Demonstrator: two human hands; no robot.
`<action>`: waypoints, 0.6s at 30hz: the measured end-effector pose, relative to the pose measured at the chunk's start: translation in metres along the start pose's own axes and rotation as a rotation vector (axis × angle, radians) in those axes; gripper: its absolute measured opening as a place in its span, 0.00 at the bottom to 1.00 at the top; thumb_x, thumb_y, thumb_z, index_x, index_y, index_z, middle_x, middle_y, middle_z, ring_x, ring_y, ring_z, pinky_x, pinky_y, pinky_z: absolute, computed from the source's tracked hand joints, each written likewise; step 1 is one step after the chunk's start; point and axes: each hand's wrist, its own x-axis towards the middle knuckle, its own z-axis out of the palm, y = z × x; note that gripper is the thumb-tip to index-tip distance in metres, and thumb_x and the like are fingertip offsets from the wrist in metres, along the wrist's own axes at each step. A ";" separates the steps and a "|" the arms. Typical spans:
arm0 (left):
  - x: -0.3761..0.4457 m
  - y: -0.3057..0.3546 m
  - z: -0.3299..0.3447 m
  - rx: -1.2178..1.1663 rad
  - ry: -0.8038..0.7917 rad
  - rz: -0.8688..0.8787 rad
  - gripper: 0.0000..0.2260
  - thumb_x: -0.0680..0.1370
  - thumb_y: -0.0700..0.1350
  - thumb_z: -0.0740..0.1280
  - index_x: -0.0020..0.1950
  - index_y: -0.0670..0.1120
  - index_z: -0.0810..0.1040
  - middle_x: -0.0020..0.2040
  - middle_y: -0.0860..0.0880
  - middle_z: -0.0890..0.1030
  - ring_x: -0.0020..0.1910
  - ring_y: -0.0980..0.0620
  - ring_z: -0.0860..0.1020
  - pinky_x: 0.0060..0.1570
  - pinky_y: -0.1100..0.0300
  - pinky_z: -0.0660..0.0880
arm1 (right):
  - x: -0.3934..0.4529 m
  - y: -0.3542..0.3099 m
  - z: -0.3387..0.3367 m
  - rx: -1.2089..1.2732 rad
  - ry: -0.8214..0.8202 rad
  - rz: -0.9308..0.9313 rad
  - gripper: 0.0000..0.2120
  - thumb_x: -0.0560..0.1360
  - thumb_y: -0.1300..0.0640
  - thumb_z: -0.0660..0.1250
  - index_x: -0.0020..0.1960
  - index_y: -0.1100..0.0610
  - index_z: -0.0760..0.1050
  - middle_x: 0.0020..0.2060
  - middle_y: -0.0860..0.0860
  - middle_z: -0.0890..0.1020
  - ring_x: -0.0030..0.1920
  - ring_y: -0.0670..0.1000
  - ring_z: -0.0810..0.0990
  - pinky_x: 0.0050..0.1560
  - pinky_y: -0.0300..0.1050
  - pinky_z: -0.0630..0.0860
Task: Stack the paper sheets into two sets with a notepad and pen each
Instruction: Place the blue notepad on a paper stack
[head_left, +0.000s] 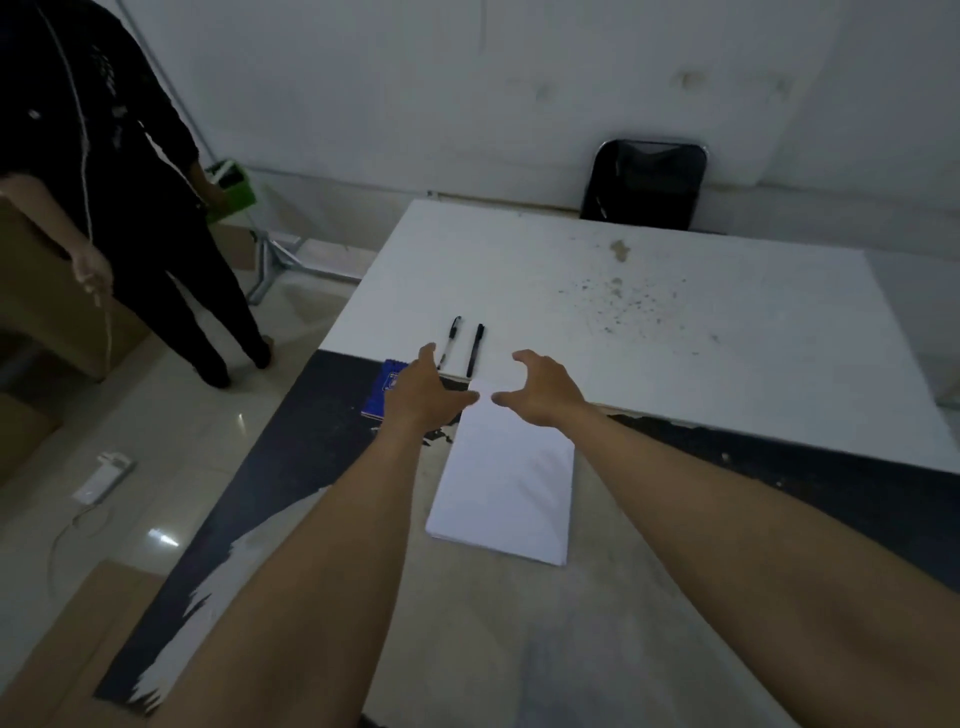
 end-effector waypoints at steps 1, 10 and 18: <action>-0.008 0.003 0.002 0.008 -0.010 -0.002 0.46 0.69 0.59 0.75 0.79 0.49 0.53 0.73 0.45 0.69 0.71 0.43 0.69 0.65 0.44 0.72 | -0.009 0.003 -0.001 0.001 0.015 0.018 0.40 0.73 0.44 0.73 0.78 0.52 0.60 0.74 0.55 0.67 0.73 0.57 0.67 0.68 0.53 0.71; -0.017 -0.024 0.032 0.076 -0.166 0.097 0.48 0.71 0.60 0.73 0.80 0.48 0.49 0.78 0.46 0.62 0.76 0.43 0.62 0.71 0.39 0.63 | -0.047 0.028 0.025 -0.021 0.170 0.216 0.45 0.73 0.43 0.73 0.81 0.51 0.50 0.79 0.53 0.57 0.78 0.57 0.58 0.73 0.58 0.64; 0.010 -0.073 0.071 -0.010 -0.268 0.131 0.46 0.70 0.59 0.73 0.79 0.47 0.52 0.76 0.46 0.66 0.74 0.41 0.65 0.69 0.43 0.66 | -0.035 0.057 0.075 -0.081 0.160 0.444 0.48 0.72 0.40 0.72 0.81 0.49 0.47 0.80 0.52 0.54 0.79 0.58 0.57 0.74 0.61 0.63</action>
